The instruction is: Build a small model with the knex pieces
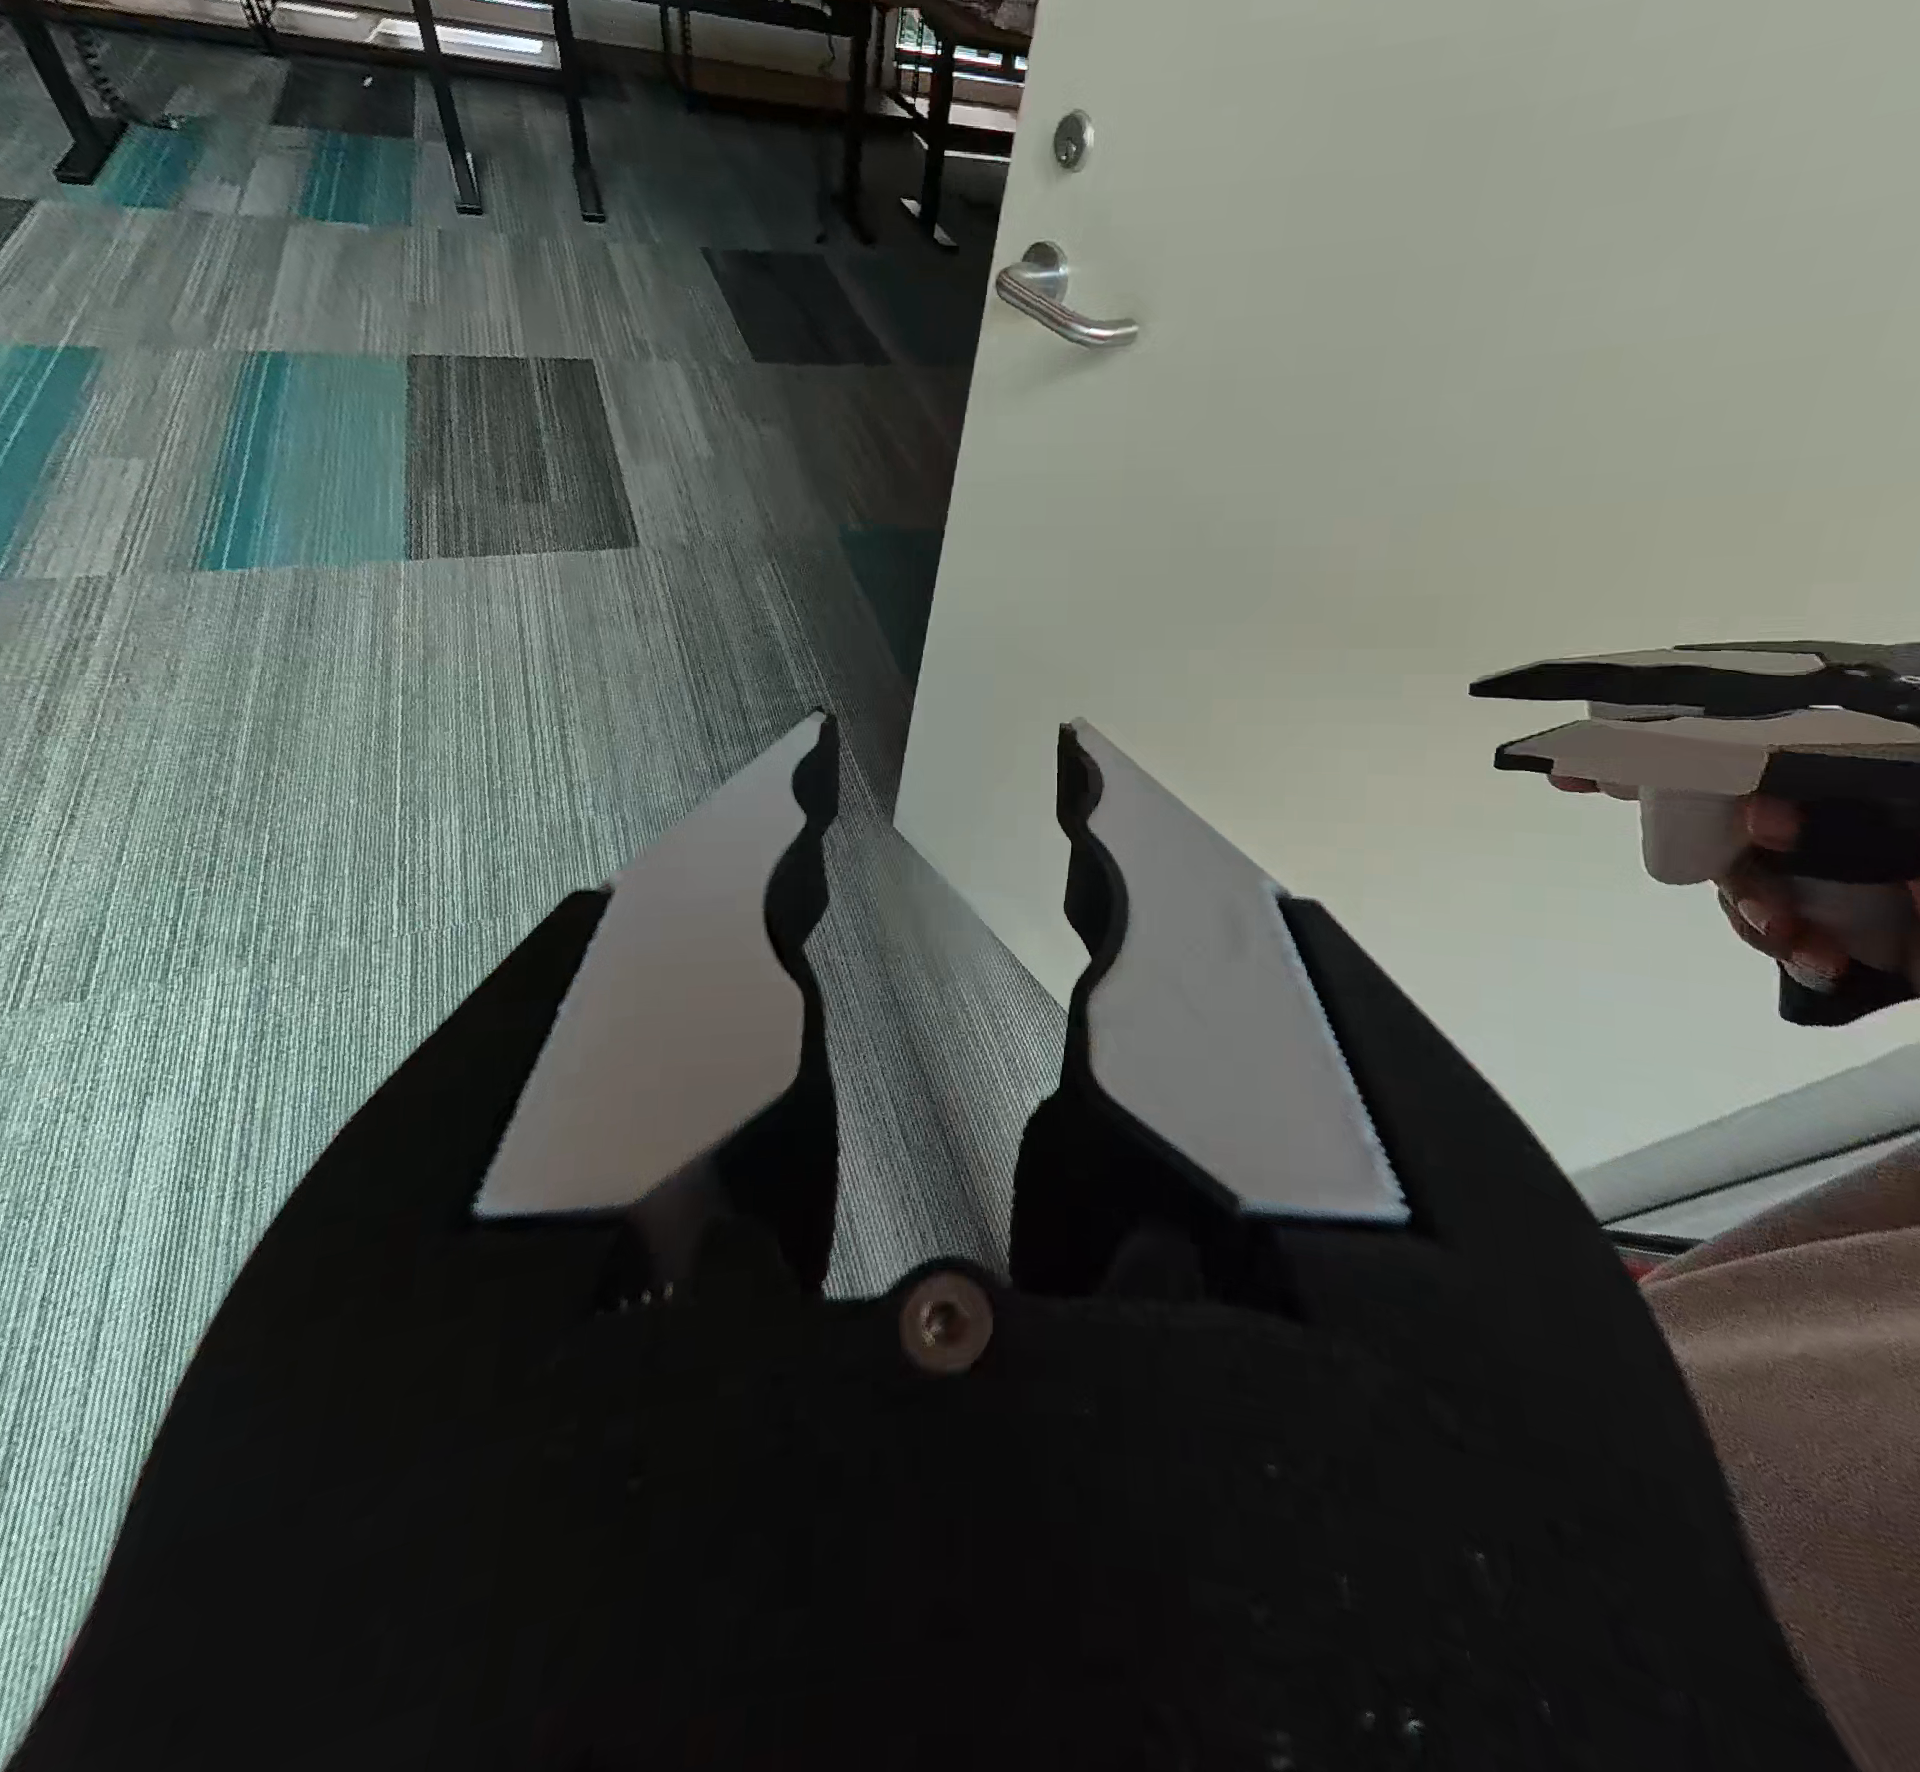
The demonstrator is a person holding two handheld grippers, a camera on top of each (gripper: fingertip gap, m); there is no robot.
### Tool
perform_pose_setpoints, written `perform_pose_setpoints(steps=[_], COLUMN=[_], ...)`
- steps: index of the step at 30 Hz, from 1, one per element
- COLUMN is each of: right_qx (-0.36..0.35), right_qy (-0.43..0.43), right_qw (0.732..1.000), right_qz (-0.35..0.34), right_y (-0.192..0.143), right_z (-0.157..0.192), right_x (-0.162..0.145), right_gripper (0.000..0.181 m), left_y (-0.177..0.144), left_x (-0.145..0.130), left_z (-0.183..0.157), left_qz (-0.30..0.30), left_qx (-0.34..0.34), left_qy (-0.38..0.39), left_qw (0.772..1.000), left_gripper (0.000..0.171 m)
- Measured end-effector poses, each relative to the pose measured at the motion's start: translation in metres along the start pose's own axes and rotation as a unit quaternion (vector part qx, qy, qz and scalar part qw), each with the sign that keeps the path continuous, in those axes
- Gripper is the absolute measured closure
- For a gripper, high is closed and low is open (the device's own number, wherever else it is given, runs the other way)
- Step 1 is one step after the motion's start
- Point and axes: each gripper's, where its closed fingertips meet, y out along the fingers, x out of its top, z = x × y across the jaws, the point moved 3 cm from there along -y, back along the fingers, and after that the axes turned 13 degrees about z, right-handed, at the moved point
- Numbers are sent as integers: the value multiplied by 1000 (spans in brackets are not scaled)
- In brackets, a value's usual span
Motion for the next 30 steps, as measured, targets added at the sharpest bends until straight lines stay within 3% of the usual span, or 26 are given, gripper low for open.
perform_pose_setpoints(steps=[4,7,9,13,17,20,22,25,30], right_qx=[12,-10,-27,-106,-147,-168,-178,-195,-210], right_qy=[-83,-118,-108,-46,74,119,147,185,206], right_qw=[996,993,994,993,983,972,963,949,930], right_qz=[22,22,18,35,82,114,138,163,218], right_y=[121,223,295,421,510,574,628,718,879], right_z=[-75,-140,-188,-297,-398,-472,-525,-610,-734], right_x=[125,193,224,251,250,228,192,112,-61], right_gripper=[120,119,118,117,116,116,117,118,120], left_y=[59,121,177,308,445,548,617,727,898], left_x=[61,89,101,125,184,204,195,149,38], left_z=[87,164,217,319,390,427,449,480,523], left_qz=[14,23,26,65,101,133,147,162,172], left_qx=[49,69,75,49,-9,-43,-60,-75,-83], left_qy=[7,-1,0,7,67,85,94,100,75], left_qw=[999,997,997,997,993,987,983,979,979], left_gripper=[129,129,129,129,128,125,124,124,125])
